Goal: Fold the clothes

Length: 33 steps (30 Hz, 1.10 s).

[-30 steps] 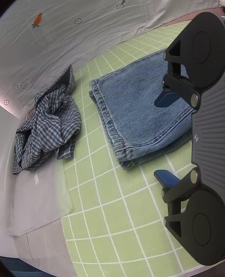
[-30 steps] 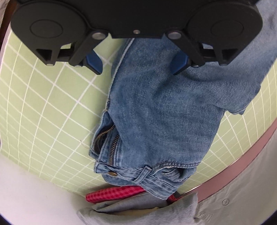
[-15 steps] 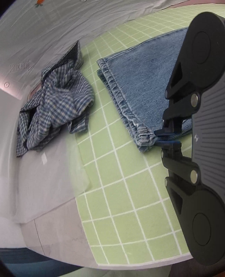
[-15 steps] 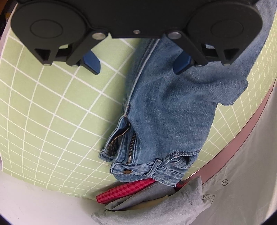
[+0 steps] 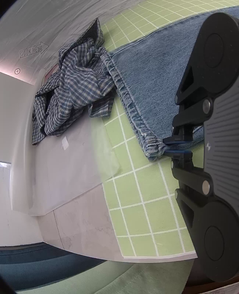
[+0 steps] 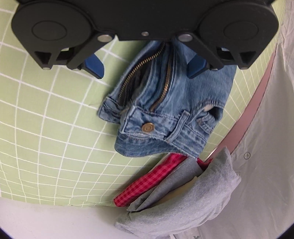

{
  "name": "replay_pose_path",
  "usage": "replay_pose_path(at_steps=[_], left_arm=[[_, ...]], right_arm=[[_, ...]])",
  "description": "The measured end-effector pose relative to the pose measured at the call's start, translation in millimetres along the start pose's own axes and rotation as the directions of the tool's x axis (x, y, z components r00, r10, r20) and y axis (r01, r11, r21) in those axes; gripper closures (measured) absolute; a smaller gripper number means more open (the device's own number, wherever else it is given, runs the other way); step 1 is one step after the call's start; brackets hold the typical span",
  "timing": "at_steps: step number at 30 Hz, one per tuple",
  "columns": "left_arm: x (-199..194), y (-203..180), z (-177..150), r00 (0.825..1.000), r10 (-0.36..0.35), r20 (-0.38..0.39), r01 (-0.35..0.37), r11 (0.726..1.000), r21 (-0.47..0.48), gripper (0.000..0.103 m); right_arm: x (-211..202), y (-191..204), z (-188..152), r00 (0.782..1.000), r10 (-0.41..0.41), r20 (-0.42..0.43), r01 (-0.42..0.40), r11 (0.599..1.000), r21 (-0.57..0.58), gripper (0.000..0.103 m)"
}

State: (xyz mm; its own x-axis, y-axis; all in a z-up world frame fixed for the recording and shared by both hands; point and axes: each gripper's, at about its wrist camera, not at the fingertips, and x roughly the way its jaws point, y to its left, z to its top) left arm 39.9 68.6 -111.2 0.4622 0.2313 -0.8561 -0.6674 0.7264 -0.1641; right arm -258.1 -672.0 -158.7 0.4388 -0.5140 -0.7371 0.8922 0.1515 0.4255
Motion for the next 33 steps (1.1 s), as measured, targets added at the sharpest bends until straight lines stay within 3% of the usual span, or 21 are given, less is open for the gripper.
replay_pose_path(at_steps=[4,5,6,7,8,11,13,15,18,21,22,23,27,30,31,32,33], left_arm=[[-1.3,-5.2,-2.1,1.0,0.023,0.008,-0.023,0.999,0.024,0.094],[-1.1,-7.3,-2.1,1.0,0.029,0.01,-0.03,0.999,0.031,0.094],[-1.0,-8.0,-2.2,0.999,0.032,0.011,-0.033,0.999,0.032,0.094],[-1.1,-7.9,-2.4,0.999,0.033,0.012,-0.034,0.999,0.03,0.094],[-1.1,-7.7,-2.5,0.999,0.032,0.012,-0.033,0.999,0.03,0.094],[-1.0,-7.1,-2.8,1.0,0.025,0.012,-0.025,0.999,0.04,0.094],[-1.3,-6.9,-3.4,1.0,0.02,0.009,-0.02,0.999,0.047,0.092],[-1.6,-7.1,-4.1,1.0,0.019,0.009,-0.02,0.998,0.053,0.091],[-1.6,-6.5,-4.3,1.0,0.019,0.012,-0.02,0.998,0.059,0.09],[-1.9,-3.8,-5.8,0.999,0.028,0.023,-0.029,0.998,0.06,0.078],[-2.0,-2.8,-6.4,0.999,0.025,0.027,-0.027,0.998,0.064,0.078],[-2.2,-1.4,-7.0,0.999,0.018,0.031,-0.02,0.998,0.068,0.078],[-1.8,6.7,-7.7,0.999,-0.005,0.036,0.003,0.998,0.057,0.07],[-2.2,9.1,-8.7,0.999,-0.025,0.044,0.022,0.998,0.065,0.07],[-2.3,8.7,-9.4,0.998,-0.029,0.047,0.025,0.997,0.076,0.07],[-2.4,7.8,-9.6,0.998,-0.047,0.046,0.043,0.995,0.089,0.079],[-2.5,6.7,-9.5,0.996,-0.078,0.042,0.074,0.992,0.103,0.097]], right_arm=[[19.8,11.3,14.9,0.999,-0.031,0.006,0.031,0.998,0.046,0.001],[22.1,13.1,16.9,0.999,-0.039,0.009,0.038,0.997,0.064,0.01],[23.4,13.4,18.8,1.0,-0.022,0.002,0.021,0.997,0.069,0.025],[24.5,13.5,20.8,1.0,0.0,-0.006,0.001,0.997,0.072,0.06],[19.8,14.8,23.1,1.0,0.012,0.0,-0.012,0.998,0.063,0.071],[-3.5,20.7,29.9,0.998,0.043,0.054,-0.045,0.999,0.022,0.082],[-28.6,21.7,31.6,0.989,0.063,0.132,-0.062,0.998,-0.01,0.082],[-24.8,15.7,28.4,0.99,0.015,0.141,-0.005,0.998,-0.068,0.079],[0.3,2.4,18.5,0.992,-0.119,0.044,0.123,0.986,-0.116,0.066],[-14.5,10.8,10.8,0.977,-0.175,0.122,0.197,0.959,-0.206,0.037],[-19.5,17.1,10.0,0.967,-0.201,0.157,0.236,0.941,-0.243,0.02],[-25.0,23.5,9.6,0.959,-0.21,0.191,0.258,0.925,-0.278,0.015],[-39.6,49.9,5.6,0.949,-0.172,0.264,0.271,0.874,-0.403,0.01],[-33.9,66.0,-5.2,0.964,-0.136,0.23,0.231,0.857,-0.46,0.007],[-30.2,69.9,-10.6,0.968,-0.135,0.213,0.223,0.854,-0.471,0.007],[-26.5,73.6,-16.2,0.971,-0.135,0.196,0.215,0.85,-0.481,0.007],[-23.2,76.8,-22.4,0.974,-0.136,0.18,0.209,0.846,-0.491,0.007]])
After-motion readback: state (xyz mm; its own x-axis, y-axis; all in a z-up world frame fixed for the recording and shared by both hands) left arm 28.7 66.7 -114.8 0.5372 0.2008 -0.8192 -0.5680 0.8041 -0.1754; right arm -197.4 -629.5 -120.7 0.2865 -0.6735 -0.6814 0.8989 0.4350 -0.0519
